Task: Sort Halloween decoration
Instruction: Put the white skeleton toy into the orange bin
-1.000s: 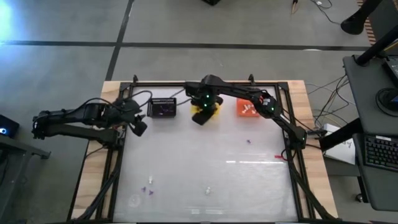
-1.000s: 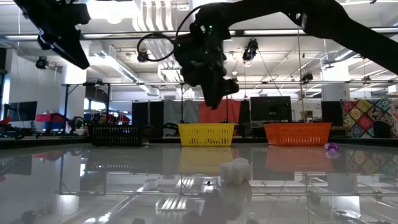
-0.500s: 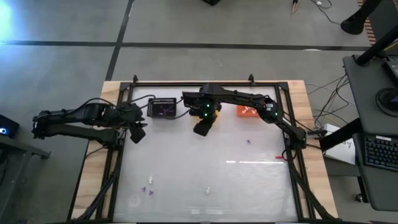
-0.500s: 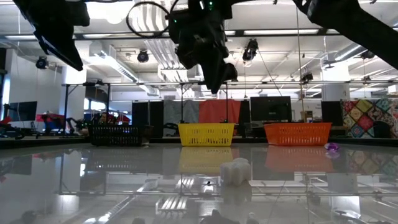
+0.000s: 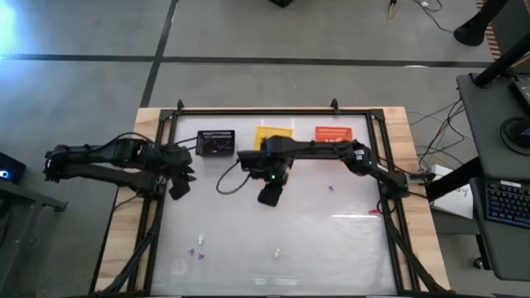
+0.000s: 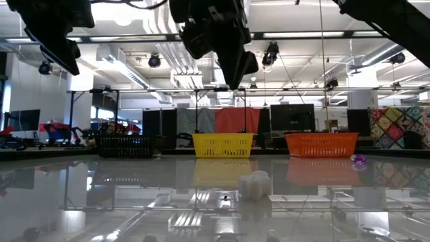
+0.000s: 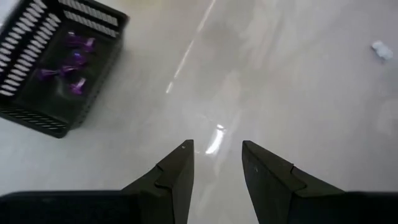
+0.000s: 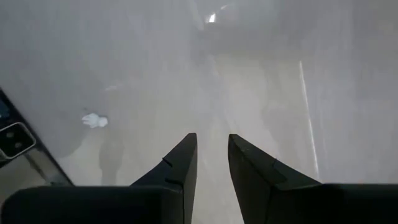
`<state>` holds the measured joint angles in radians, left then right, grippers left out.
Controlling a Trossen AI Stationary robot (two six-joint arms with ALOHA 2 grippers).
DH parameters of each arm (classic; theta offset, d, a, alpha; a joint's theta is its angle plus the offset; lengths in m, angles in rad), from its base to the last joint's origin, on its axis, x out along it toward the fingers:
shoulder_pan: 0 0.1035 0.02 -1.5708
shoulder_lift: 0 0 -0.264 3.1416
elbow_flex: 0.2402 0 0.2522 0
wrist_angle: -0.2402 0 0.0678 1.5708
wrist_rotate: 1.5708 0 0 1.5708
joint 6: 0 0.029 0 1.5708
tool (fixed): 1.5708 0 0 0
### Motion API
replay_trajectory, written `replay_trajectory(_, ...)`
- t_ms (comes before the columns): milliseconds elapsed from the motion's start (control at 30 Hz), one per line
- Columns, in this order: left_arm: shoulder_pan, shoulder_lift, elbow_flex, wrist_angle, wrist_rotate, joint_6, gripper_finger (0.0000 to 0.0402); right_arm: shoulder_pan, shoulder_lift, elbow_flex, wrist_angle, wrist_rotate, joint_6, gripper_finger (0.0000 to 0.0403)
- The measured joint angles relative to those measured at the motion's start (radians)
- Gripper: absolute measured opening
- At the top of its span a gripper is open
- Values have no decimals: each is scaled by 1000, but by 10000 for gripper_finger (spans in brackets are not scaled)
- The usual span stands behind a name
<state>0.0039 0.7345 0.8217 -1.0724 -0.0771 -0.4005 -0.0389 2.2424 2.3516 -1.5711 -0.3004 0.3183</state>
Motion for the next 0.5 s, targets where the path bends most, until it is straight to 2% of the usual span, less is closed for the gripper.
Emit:
replay_trajectory(200,-51,0,-30,1,72,-19,118,70,0,0,0,65,32,82)
replay_trajectory(367,-91,3,-44,19,89,-65,118,104,0,0,0,71,88,82)
replay_trajectory(500,-120,5,-44,49,91,-80,118,132,0,0,0,119,155,82)
